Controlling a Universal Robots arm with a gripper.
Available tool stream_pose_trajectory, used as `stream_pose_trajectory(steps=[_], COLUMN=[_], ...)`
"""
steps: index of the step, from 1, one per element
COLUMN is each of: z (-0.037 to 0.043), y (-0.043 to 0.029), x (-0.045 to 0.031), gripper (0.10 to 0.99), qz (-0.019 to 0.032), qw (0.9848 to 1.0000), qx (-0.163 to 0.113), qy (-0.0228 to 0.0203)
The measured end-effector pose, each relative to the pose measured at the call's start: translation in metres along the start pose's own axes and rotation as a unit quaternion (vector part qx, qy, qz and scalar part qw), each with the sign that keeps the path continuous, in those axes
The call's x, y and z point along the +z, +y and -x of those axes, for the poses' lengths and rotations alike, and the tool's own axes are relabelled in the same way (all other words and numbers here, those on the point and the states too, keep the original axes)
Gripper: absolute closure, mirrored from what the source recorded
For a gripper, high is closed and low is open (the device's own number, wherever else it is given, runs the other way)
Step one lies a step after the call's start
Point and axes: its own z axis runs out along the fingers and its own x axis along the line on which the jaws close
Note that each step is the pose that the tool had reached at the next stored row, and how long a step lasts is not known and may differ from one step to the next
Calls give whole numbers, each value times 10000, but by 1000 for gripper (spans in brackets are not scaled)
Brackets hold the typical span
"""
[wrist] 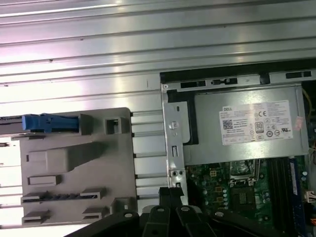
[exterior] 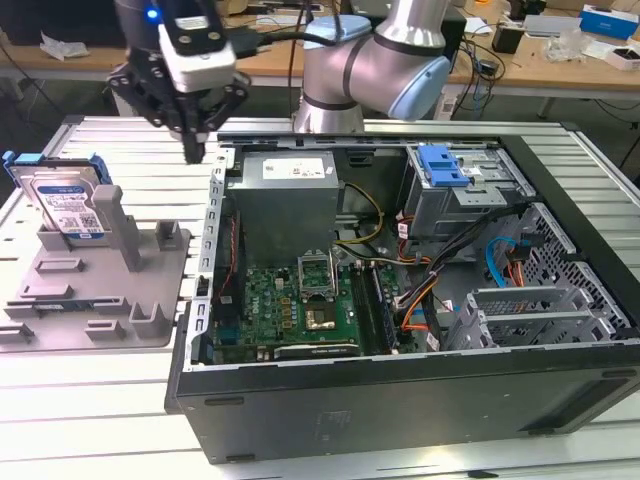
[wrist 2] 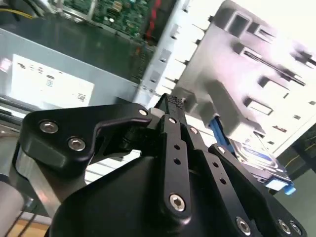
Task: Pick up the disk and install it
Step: 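Reach for the disk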
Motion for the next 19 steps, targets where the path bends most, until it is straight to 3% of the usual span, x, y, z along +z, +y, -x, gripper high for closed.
stream_pose_trajectory(steps=[2, 4, 9, 12, 19], z=[-200, -342, -577, -743, -1033], y=[-4, -4, 16, 62, 177], x=[15, 26, 48, 67, 103], gripper=[980, 980, 980, 980, 980], qz=[-1, -1, -1, -2, -2], qw=[10000, 10000, 10000, 10000, 10000], qx=[0, 1, 0, 0, 0], qy=[8, 12, 20, 23, 26])
